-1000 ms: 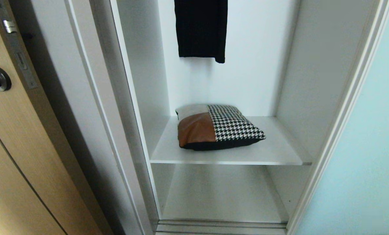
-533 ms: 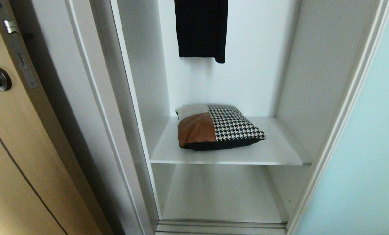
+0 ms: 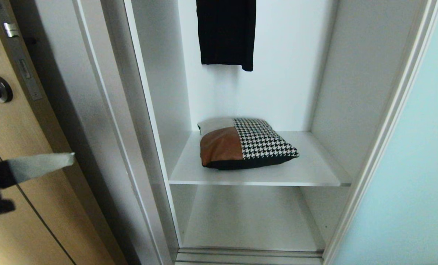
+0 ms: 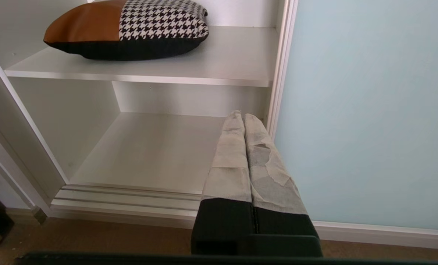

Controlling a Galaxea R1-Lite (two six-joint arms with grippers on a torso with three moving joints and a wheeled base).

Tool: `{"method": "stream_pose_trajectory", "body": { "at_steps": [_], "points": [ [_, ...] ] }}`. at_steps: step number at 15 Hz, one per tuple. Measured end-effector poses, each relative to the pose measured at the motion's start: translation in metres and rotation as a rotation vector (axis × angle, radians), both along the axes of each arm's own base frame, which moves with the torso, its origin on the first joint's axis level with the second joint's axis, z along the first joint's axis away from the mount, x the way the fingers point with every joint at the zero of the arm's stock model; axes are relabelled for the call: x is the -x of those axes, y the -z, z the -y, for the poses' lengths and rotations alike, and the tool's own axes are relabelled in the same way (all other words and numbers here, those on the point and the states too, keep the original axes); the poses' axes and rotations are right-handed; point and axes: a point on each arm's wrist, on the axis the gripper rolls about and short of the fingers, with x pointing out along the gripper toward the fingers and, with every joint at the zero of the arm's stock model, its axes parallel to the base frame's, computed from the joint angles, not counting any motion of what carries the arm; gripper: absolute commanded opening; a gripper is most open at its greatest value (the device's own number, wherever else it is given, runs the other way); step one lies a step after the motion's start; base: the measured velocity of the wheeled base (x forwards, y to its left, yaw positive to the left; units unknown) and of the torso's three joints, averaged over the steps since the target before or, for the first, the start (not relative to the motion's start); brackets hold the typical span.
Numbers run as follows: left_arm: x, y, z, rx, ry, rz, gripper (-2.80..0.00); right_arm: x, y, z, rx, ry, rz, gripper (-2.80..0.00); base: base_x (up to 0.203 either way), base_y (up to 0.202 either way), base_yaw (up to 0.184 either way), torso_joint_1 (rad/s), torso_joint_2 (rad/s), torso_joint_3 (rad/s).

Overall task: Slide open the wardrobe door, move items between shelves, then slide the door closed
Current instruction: Place the pillow on the lower shelf

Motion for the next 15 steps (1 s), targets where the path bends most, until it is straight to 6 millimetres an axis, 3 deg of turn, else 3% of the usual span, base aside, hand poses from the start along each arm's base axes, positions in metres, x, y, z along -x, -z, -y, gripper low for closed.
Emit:
{"method": "stream_pose_trajectory", "body": {
  "at_steps": [3, 7, 15],
  "points": [
    [-0.079, -0.003, 0.017, 0.053, 0.077, -0.141, -2.8, 0.0, 0.0, 0.0, 0.0, 0.0, 0.001, -2.8, 0.0, 0.0, 0.0, 0.0, 0.0, 0.0],
    [-0.163, 0.017, 0.044, 0.125, 0.119, -0.304, -2.8, 0.0, 0.0, 0.0, 0.0, 0.0, 0.001, -2.8, 0.0, 0.0, 0.0, 0.0, 0.0, 0.0],
    [-0.283, 0.094, 0.075, 0.211, 0.054, -0.507, -2.8, 0.0, 0.0, 0.0, 0.0, 0.0, 0.0, -2.8, 0.0, 0.0, 0.0, 0.0, 0.0, 0.0]
  ]
}}
